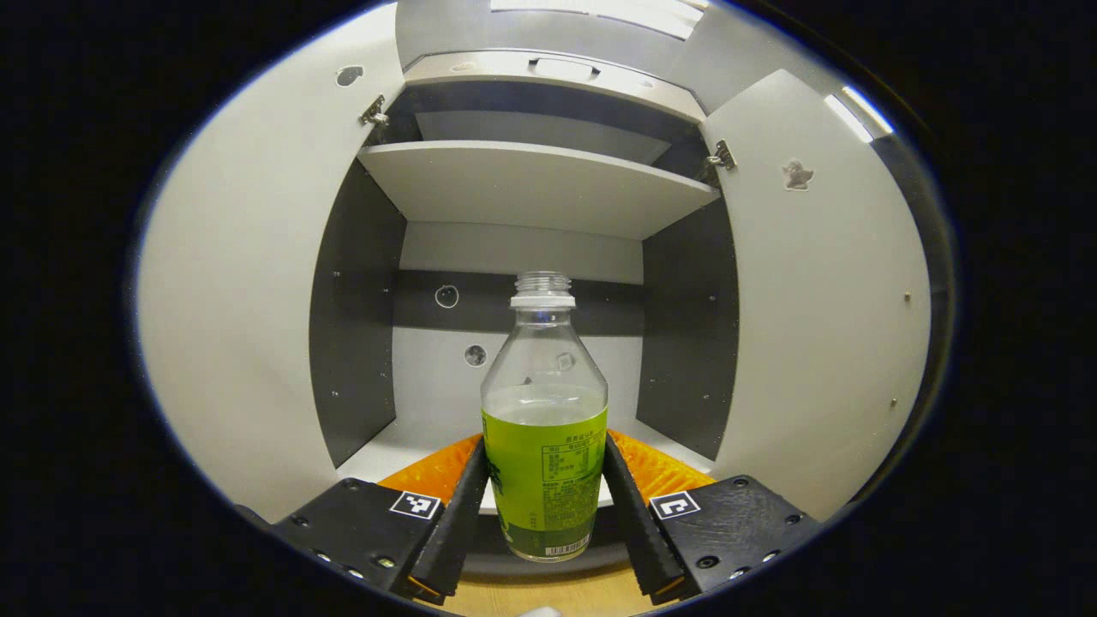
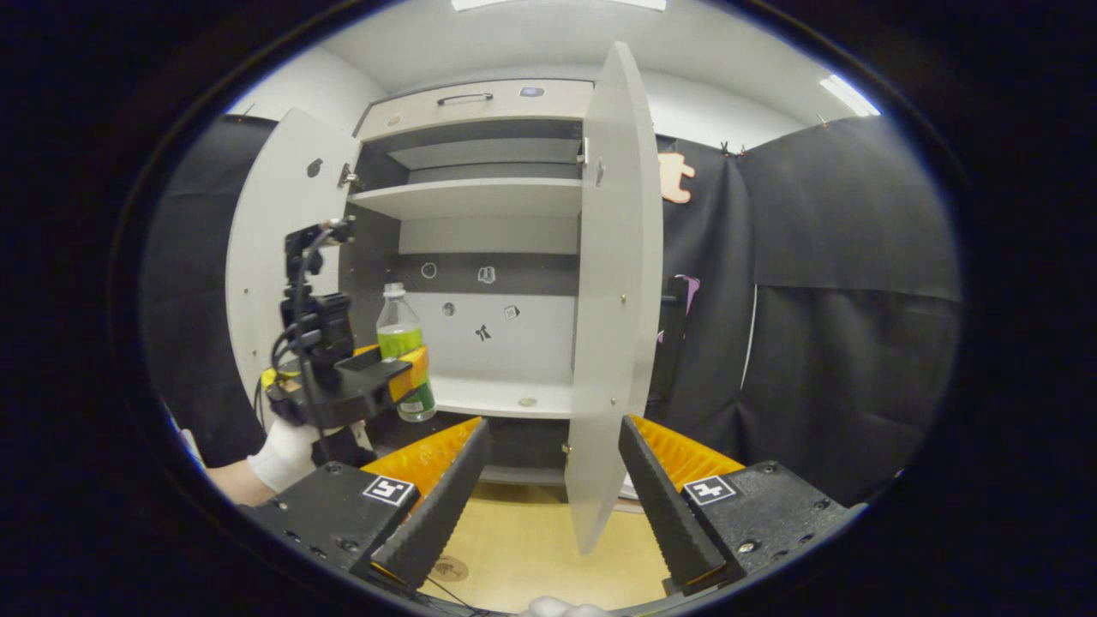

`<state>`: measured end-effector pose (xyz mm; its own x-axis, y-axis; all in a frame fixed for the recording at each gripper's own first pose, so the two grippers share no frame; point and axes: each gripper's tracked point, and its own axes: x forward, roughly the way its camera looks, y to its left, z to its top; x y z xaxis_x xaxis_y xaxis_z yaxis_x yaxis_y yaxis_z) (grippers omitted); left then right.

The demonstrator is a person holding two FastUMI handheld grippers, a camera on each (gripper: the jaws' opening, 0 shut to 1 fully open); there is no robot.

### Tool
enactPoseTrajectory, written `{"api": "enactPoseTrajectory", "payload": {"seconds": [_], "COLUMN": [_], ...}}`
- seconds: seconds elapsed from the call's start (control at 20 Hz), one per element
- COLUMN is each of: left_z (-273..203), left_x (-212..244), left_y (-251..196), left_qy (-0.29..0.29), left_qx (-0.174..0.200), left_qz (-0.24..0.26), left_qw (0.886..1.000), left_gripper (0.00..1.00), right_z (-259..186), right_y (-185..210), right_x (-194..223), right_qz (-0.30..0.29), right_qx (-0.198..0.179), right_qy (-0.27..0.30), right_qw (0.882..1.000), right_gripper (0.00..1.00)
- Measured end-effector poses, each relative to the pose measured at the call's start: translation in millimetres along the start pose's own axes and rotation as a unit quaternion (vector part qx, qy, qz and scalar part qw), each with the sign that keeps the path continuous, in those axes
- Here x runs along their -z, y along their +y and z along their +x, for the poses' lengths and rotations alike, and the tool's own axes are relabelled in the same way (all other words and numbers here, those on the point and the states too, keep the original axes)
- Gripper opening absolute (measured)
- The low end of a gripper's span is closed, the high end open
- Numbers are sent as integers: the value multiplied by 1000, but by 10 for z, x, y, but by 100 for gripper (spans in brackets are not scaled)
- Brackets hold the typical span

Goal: Grasp the bottle in the cabinet with the left hand and place it on the coaster, then close the right door with the right hand and the left door with the left hand.

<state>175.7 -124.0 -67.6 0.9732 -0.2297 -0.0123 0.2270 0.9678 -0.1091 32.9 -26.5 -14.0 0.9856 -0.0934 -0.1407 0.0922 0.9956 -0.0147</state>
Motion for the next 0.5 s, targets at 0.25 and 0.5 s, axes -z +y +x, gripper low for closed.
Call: {"api": "enactPoseTrajectory", "payload": {"seconds": [0.25, 0.5], "left_z": [-675, -1136], "left_x": [197, 672], "left_y": [-93, -157], "left_qy": [-9, -1], "left_qx": [21, 40], "left_qz": [15, 50], "left_qw": [1000, 998], "left_gripper": [73, 73], "right_z": [49, 63], "right_y": [49, 63], "right_x": [7, 105], "right_qz": [-7, -3], "right_qx": [-9, -9], "right_qy": [-6, 4], "right_qw": [1000, 1000], "right_gripper": [99, 99]}}
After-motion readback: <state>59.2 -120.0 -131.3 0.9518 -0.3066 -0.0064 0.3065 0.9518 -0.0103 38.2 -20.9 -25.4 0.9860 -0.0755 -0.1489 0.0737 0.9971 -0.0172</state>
